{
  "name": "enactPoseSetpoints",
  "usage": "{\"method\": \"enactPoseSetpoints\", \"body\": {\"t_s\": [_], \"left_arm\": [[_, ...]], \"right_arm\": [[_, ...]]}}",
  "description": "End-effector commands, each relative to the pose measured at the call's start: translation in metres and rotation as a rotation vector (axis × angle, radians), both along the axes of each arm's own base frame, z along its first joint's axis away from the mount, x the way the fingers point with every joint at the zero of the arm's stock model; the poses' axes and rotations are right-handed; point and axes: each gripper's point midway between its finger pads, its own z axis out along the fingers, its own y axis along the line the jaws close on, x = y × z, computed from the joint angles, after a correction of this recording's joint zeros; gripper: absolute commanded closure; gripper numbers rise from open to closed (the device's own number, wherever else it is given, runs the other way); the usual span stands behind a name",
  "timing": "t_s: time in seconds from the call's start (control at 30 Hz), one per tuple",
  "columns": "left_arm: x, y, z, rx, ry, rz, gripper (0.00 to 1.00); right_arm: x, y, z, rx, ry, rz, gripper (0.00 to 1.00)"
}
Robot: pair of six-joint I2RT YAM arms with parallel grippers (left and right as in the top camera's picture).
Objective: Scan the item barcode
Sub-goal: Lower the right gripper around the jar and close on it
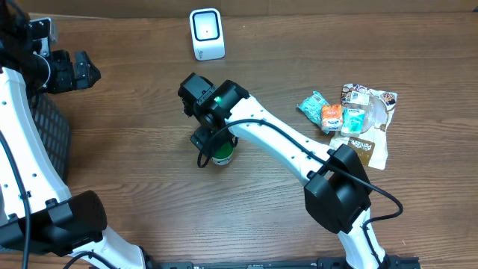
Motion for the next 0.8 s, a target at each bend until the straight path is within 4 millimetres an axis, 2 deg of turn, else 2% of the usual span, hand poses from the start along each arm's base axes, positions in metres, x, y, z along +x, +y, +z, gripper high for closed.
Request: {"method": "enactPoseSetpoints", "body": {"t_s": [0.0,0.2,0.4,0.67,0.77], "left_arm": [[-0.001,-0.001,0.009,0.017,-0.027,-0.020,0.00],[-0.001,-0.001,0.010,0.018,-0.028,-0.020,0.01],[-0.001,-0.001,0.010,0.018,-0.028,-0.020,0.01],[-0.001,-0.001,0.010,0.018,-0.028,-0.020,0.00],[-0.001,-0.001,0.010,0.018,-0.028,-0.020,0.00]], "right_arm": [[0.007,-0.008,0.001,-0.016,-0.039,-0.022,0.14],[0.006,-0.010,-0.014,-0.018,-0.029,0.021,0.13],[0.000,-0.005,-0.015,0.007,0.003,0.031,0.14],[-0.007,-0.013,-0.030,-0.019,0.031,0.030,0.15],[-0.006,-0.013,-0.030,-0.017,0.028,0.029,0.24]]}}
